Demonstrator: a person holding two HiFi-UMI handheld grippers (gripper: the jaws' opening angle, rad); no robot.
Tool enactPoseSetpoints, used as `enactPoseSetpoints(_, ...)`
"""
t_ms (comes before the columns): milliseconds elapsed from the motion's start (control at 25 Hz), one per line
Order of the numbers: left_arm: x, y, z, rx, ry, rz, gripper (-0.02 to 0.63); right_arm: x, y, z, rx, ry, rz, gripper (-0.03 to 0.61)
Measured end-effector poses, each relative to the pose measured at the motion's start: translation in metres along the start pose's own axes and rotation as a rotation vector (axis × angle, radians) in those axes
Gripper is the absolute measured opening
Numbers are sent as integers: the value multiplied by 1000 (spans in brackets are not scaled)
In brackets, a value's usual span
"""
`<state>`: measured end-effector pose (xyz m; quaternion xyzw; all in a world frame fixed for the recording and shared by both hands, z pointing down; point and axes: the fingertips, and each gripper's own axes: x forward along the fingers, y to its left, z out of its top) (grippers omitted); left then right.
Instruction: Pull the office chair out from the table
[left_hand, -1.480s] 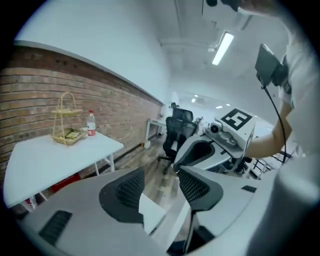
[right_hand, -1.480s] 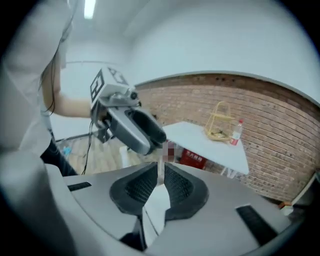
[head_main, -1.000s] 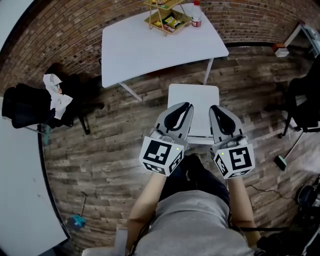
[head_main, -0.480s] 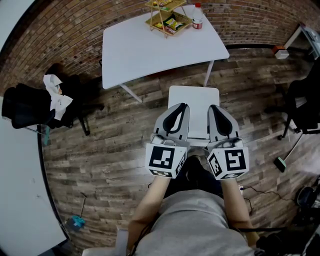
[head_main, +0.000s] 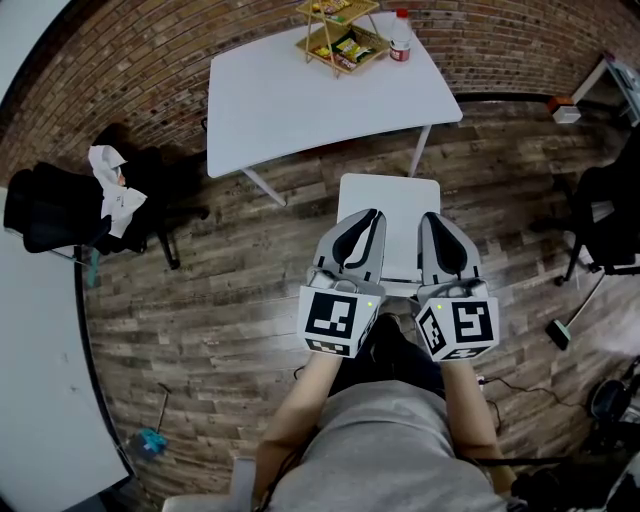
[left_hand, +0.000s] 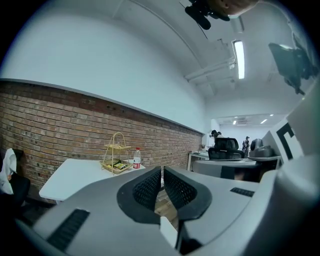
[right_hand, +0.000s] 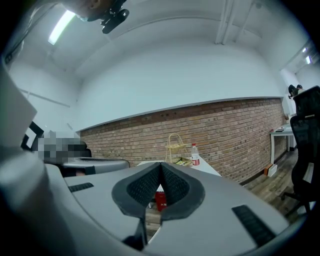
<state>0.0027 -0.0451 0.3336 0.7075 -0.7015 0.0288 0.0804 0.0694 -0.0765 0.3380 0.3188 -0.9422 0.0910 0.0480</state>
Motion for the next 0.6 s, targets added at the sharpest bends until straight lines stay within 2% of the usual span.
enactPoseSetpoints(600, 1, 1, 6, 24, 0, 20, 28, 1, -1, 2, -10, -8, 12, 14)
